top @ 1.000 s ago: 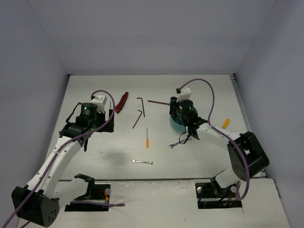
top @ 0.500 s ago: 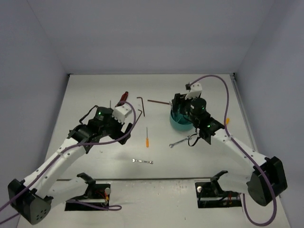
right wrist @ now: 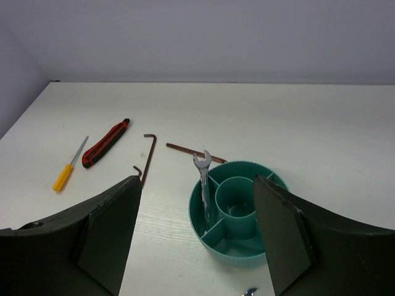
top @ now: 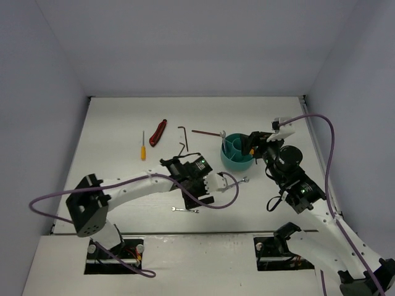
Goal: Sort the tools into containers
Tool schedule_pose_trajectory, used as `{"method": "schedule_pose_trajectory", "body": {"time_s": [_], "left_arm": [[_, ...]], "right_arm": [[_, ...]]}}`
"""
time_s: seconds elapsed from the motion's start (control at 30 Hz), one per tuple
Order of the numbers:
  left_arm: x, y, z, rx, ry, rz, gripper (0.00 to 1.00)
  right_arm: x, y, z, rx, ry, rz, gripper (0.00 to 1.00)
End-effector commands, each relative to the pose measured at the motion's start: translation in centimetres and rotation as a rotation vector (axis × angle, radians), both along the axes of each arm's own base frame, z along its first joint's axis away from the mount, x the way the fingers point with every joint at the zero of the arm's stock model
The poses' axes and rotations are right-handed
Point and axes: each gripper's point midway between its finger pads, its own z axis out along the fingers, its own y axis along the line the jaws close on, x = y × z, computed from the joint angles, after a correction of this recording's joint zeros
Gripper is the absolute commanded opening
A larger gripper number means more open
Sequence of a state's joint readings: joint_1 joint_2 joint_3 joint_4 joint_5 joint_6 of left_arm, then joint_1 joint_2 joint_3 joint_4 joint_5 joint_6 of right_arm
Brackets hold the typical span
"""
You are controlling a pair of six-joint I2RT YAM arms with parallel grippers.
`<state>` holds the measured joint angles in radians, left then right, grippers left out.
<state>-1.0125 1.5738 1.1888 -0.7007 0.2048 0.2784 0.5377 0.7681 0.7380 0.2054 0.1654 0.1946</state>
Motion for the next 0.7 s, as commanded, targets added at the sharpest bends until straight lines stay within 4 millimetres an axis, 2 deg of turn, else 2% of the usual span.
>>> {"method": "schedule_pose_trajectory", "body": {"time_s": [0.0,0.13,0.33,0.67], "left_arm": [[-0.1,0.6,-0.3,0.106,-0.038,-0.065,0.67],[-0.3,1.1,-1.2,0.156,-0.061,-0.090,0.65],[-0.5,2.2,-2.5,0.222,-0.087,-0.109,0.55],[-2.2,2.5,-4.9,0.243,-0.068,-0.179,0.55]], "right_arm": [[-0.6,-0.3,0.8,0.029,-0.025,0.000,0.70],[-0.7,-0.3,0.9,0.031,-0.026,0.000,0.70],[-0.6,-0.1,0.8,0.028,-0.020,0.007,0.70],[-0.7,-0.6,1.1,0.031,-0.026,-0.014,0.71]]}}
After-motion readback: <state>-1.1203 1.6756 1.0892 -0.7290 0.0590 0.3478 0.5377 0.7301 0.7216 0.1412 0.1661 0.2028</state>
